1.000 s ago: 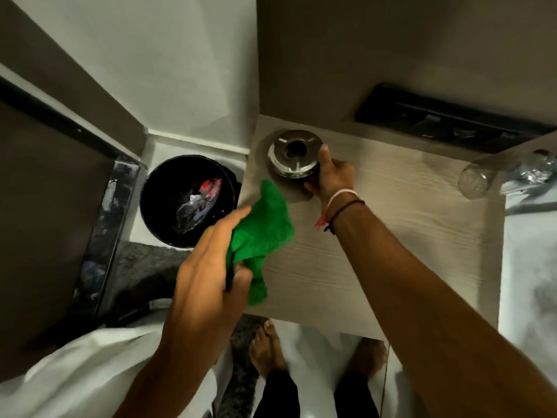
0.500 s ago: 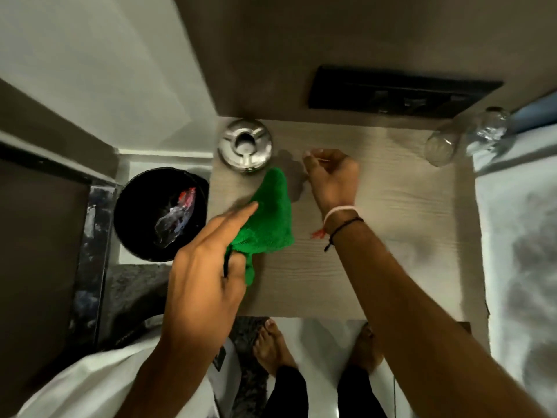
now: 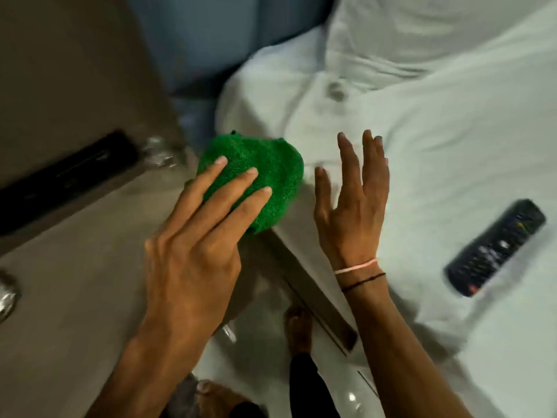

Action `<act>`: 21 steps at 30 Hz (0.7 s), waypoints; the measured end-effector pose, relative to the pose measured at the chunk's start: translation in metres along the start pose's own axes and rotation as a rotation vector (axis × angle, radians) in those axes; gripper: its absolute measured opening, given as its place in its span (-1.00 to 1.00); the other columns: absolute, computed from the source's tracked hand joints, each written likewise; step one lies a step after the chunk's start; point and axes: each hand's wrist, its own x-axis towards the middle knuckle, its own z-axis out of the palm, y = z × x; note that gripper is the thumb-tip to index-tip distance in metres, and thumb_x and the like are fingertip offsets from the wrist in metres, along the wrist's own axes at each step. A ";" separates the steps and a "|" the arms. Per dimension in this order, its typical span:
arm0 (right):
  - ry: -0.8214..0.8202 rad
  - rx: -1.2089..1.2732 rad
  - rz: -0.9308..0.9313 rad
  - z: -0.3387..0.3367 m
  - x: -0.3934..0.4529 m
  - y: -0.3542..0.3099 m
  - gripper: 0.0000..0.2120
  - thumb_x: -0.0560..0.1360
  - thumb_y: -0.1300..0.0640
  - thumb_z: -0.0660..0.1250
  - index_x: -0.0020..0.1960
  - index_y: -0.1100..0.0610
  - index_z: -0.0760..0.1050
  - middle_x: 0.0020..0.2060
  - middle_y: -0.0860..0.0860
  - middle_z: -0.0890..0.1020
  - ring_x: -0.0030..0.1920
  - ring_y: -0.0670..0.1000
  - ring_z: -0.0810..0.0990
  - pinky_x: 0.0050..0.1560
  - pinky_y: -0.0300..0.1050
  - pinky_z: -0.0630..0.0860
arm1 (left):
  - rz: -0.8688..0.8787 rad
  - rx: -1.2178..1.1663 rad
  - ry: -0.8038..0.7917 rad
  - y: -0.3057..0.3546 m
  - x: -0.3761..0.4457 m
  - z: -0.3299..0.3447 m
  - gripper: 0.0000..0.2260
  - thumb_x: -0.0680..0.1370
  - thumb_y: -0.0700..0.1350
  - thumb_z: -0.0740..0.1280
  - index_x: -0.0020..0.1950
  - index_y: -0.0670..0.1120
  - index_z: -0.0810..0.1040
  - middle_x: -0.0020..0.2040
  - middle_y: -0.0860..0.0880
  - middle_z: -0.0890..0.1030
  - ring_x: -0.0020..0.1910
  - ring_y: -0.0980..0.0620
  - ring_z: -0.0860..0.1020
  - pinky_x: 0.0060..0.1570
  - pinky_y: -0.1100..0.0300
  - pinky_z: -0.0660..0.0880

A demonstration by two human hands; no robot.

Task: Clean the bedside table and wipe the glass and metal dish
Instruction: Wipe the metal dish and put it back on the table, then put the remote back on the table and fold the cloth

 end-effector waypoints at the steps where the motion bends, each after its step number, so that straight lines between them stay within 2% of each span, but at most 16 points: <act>1: 0.044 -0.034 0.052 -0.015 0.010 0.022 -0.56 0.63 0.05 0.26 0.46 0.18 0.44 0.49 0.26 0.38 0.54 0.27 0.29 0.49 0.26 0.27 | 0.040 -0.004 -0.007 0.022 0.016 0.014 -0.61 0.65 -0.36 0.09 0.24 -0.12 0.66 0.30 -0.08 0.63 0.39 -0.16 0.52 0.33 0.01 0.50; 3: 0.092 -0.124 0.167 -0.040 0.024 0.055 -0.56 0.61 0.10 0.24 0.47 0.15 0.43 0.50 0.23 0.38 0.55 0.26 0.28 0.51 0.26 0.23 | 0.114 -0.010 -0.026 0.056 0.038 0.039 -0.63 0.64 -0.37 0.16 0.25 -0.10 0.66 0.30 -0.07 0.63 0.39 -0.15 0.52 0.30 -0.02 0.53; 6: 0.114 -0.291 0.371 -0.078 0.029 0.117 -0.51 0.56 0.16 0.22 0.49 0.13 0.38 0.52 0.20 0.35 0.57 0.25 0.23 0.54 0.24 0.17 | 0.220 -0.063 -0.085 0.108 0.065 0.081 -0.64 0.65 -0.34 0.11 0.25 -0.14 0.66 0.30 -0.12 0.63 0.39 -0.20 0.51 0.22 -0.18 0.56; 10: -0.016 -0.356 0.687 -0.105 0.007 0.185 -0.41 0.57 0.02 0.25 0.56 0.12 0.26 0.57 0.23 0.20 0.61 0.23 0.09 0.58 0.13 0.06 | 0.289 -0.091 -0.157 0.158 0.085 0.132 -0.62 0.62 -0.41 0.16 0.27 -0.12 0.65 0.31 -0.11 0.62 0.39 -0.18 0.52 0.13 -0.09 0.60; 12: -0.009 -0.220 0.728 -0.102 -0.003 0.196 -0.44 0.56 0.02 0.31 0.52 0.14 0.34 0.59 0.25 0.15 0.61 0.23 0.07 0.59 0.11 0.05 | 0.293 -0.101 -0.191 0.166 0.092 0.149 -0.60 0.59 -0.43 0.19 0.29 -0.11 0.63 0.34 -0.09 0.61 0.41 -0.15 0.49 0.19 -0.03 0.54; 15: 0.151 0.048 0.707 -0.096 -0.004 0.196 -0.48 0.49 0.27 0.34 0.45 0.20 0.43 0.57 0.26 0.21 0.61 0.24 0.12 0.60 0.04 0.11 | 0.255 -0.121 -0.231 0.169 0.098 0.159 -0.56 0.55 -0.45 0.20 0.32 -0.11 0.61 0.36 -0.09 0.59 0.44 -0.15 0.46 0.28 0.03 0.47; 18: 0.252 0.234 0.713 -0.099 -0.006 0.196 -0.36 0.37 0.36 0.39 0.46 0.25 0.42 0.53 0.20 0.33 0.58 0.16 0.25 0.53 0.03 0.30 | 0.223 -0.160 -0.239 0.162 0.096 0.159 -0.54 0.52 -0.48 0.20 0.32 -0.14 0.60 0.36 -0.11 0.58 0.44 -0.17 0.45 0.37 0.15 0.38; 21: 0.261 0.477 0.716 -0.091 -0.001 0.177 -0.32 0.31 0.39 0.42 0.43 0.24 0.47 0.45 0.10 0.49 0.46 -0.02 0.45 0.41 -0.15 0.46 | 0.169 -0.221 -0.192 0.139 0.091 0.143 -0.57 0.53 -0.50 0.21 0.31 -0.19 0.59 0.34 -0.17 0.58 0.43 -0.20 0.45 0.47 0.18 0.31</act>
